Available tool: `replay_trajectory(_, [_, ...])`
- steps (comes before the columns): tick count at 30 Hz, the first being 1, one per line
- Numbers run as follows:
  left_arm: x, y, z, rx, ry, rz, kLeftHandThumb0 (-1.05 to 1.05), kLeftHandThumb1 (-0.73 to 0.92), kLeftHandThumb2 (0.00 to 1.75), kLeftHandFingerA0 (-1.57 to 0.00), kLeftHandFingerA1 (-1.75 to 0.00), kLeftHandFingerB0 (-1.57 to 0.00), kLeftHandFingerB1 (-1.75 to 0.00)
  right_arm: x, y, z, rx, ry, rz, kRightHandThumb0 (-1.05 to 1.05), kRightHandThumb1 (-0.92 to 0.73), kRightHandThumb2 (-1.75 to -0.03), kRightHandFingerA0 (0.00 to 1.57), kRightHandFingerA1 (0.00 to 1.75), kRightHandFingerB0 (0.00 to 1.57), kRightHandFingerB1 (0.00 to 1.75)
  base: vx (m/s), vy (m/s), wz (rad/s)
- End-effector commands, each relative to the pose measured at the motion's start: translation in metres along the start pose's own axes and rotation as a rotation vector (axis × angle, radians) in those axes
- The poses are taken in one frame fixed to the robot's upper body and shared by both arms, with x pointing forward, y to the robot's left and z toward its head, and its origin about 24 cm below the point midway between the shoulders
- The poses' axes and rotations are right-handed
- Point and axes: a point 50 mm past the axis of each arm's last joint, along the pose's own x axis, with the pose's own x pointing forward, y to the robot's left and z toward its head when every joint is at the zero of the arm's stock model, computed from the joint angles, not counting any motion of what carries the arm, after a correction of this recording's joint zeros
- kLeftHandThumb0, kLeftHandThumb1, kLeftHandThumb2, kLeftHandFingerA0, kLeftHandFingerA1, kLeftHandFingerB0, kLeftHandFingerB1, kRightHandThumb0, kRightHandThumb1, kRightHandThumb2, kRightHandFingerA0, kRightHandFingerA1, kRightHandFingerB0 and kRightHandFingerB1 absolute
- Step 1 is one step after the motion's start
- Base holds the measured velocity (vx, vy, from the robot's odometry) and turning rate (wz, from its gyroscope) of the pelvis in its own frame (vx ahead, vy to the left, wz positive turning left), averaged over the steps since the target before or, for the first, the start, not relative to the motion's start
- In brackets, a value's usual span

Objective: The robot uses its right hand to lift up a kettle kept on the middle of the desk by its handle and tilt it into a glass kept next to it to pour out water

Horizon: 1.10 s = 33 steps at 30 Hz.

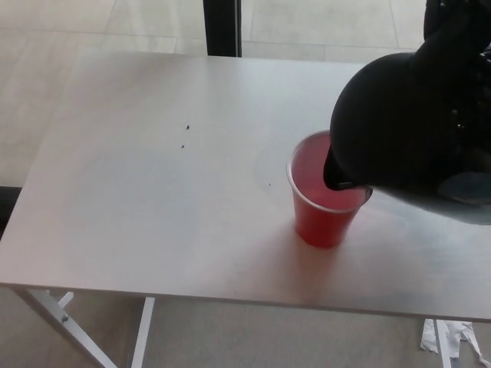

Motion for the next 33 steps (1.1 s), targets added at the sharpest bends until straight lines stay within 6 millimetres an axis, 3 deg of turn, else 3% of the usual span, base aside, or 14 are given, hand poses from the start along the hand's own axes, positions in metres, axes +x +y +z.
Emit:
replay_trajectory(1, [-0.002,0.004,0.005,-0.012,0.009,-0.002,-1.05,0.52,1.13,-1.23,-0.86,-0.76,-1.34,0.002,-0.007,0.011,-0.091,0.051,-0.011,-0.33,-0.60,-0.83,0.90,1.75,0.69,1.00,0.00,0.000,0.00])
replay_trajectory(4, [-0.001,0.002,0.006,-0.011,0.011,0.001,-1.05,0.49,1.16,-1.25,-0.84,-0.75,-1.37,0.002,-0.010,0.014,-0.125,0.077,-0.005,-0.32,-0.57,-0.81,0.90,1.75,0.68,0.96,0.00,0.000,0.00])
replay_trajectory(5, [-0.001,0.002,0.006,-0.008,0.010,0.001,-0.53,-0.19,0.84,-1.17,-0.91,-0.87,-1.16,0.002,-0.011,0.015,-0.135,0.083,0.000,-0.32,-0.57,-0.78,0.89,1.75,0.72,1.12,0.00,0.000,0.00])
replay_trajectory(6, [-0.001,0.002,0.006,-0.002,0.010,-0.001,-1.05,0.48,1.16,-1.25,-0.83,-0.74,-1.37,0.003,-0.013,0.017,-0.158,0.092,0.013,-0.33,-0.60,-0.77,0.90,1.75,0.70,0.92,0.00,0.000,0.00])
replay_trajectory(7, [-0.001,0.002,0.007,0.006,0.009,-0.004,-1.05,0.47,1.18,-1.27,-0.78,-0.75,-1.38,0.004,-0.016,0.019,-0.201,0.095,0.022,-0.31,-0.58,-0.76,0.97,1.73,0.76,0.95,0.00,0.000,0.00])
replay_trajectory(8, [-0.001,0.002,0.007,0.010,0.006,-0.004,-0.53,-0.19,0.83,-1.17,-0.91,-0.88,-1.16,0.005,-0.019,0.023,-0.256,0.100,0.027,-0.33,-0.57,-0.76,0.99,1.75,0.78,1.05,0.00,0.000,0.00])
replay_trajectory(10, [-0.001,0.002,0.008,0.004,0.005,-0.001,-0.54,-0.19,0.84,-1.17,-0.91,-0.87,-1.16,0.006,-0.022,0.026,-0.275,0.116,0.050,-0.38,-0.65,-0.74,0.89,1.69,0.72,0.90,0.00,0.000,0.00])
replay_trajectory(11, [-0.001,0.002,0.008,0.007,0.004,0.000,-1.05,0.45,1.21,-1.25,-0.80,-0.75,-1.38,0.006,-0.023,0.026,-0.290,0.114,0.054,-0.39,-0.66,-0.76,0.88,1.61,0.72,0.86,0.00,0.000,0.00])
replay_trajectory(12, [-0.001,0.002,0.009,-0.004,0.005,-0.003,-1.05,0.52,1.11,-1.24,-0.87,-0.81,-1.31,0.006,-0.029,0.031,-0.317,0.126,0.067,-0.41,-0.72,-0.70,0.85,1.46,0.68,0.74,0.00,0.000,0.00])
replay_trajectory(25, [0.001,-0.001,0.012,0.017,-0.001,-0.011,-1.05,0.53,1.10,-1.22,-0.86,-0.78,-1.29,0.006,-0.034,0.061,-0.474,0.106,0.123,-0.47,-0.72,-0.70,0.94,1.61,0.79,0.94,0.00,0.000,0.00])
replay_trajectory(28, [0.002,-0.003,0.012,0.009,0.000,-0.005,-0.54,-0.19,0.84,-1.18,-0.89,-0.87,-1.15,0.006,-0.028,0.071,-0.504,0.061,0.093,-0.47,-0.64,-0.70,0.97,1.68,0.84,0.96,0.00,0.000,0.00])
replay_trajectory(29, [0.002,-0.003,0.012,0.012,-0.001,-0.010,-1.05,0.56,1.06,-1.21,-0.87,-0.81,-1.25,0.006,-0.026,0.073,-0.507,0.057,0.095,-0.46,-0.64,-0.72,0.96,1.67,0.84,0.96,0.00,0.000,0.00])
replay_trajectory(32, [0.002,-0.003,0.013,0.019,-0.003,-0.017,-1.05,0.58,1.02,-1.19,-0.90,-0.82,-1.23,0.004,-0.018,0.082,-0.539,0.027,0.099,-0.49,-0.49,-1.00,1.28,1.38,0.85,0.95,0.00,0.000,0.00])
replay_trajectory(33, [0.002,-0.003,0.013,0.011,-0.001,-0.016,-1.05,0.57,1.02,-1.19,-0.90,-0.84,-1.22,0.003,-0.015,0.086,-0.562,0.010,0.097,-0.48,-0.60,-0.75,1.03,1.63,0.86,0.96,0.00,0.000,0.00])
